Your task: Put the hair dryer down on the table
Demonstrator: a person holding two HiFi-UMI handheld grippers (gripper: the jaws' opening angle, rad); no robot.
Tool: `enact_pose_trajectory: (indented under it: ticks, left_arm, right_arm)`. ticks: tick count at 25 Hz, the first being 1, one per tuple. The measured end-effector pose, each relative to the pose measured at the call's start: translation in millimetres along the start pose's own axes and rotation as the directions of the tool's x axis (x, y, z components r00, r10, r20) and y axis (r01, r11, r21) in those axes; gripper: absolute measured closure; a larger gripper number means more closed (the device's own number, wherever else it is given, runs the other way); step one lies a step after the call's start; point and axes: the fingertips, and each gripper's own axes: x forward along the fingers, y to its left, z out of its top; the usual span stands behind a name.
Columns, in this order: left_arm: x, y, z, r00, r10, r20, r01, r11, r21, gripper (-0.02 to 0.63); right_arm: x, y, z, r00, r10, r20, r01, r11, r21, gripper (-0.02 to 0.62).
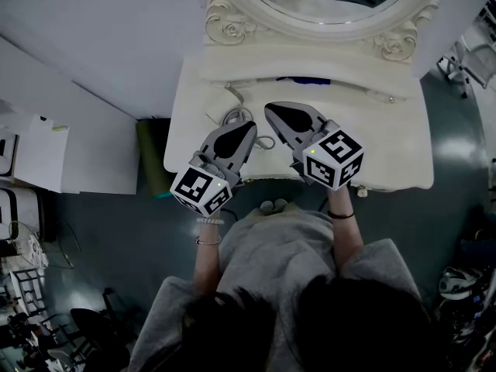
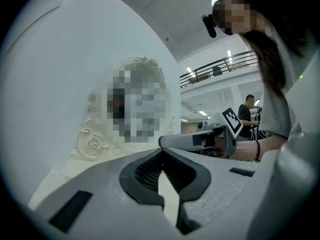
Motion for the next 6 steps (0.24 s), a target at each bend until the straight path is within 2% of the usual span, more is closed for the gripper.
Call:
enact_pose_trajectory:
  ticks: [6]
  left_arm:
    - [-7.7,4.6,-5.2,1.0,0.022,-0.014,-0.022,1.0,-0.004,0.601]
  right_arm:
    - [3.7,1.5,-3.7,1.0,0.013,0.0,-0.013,1.0,0.005,0.596]
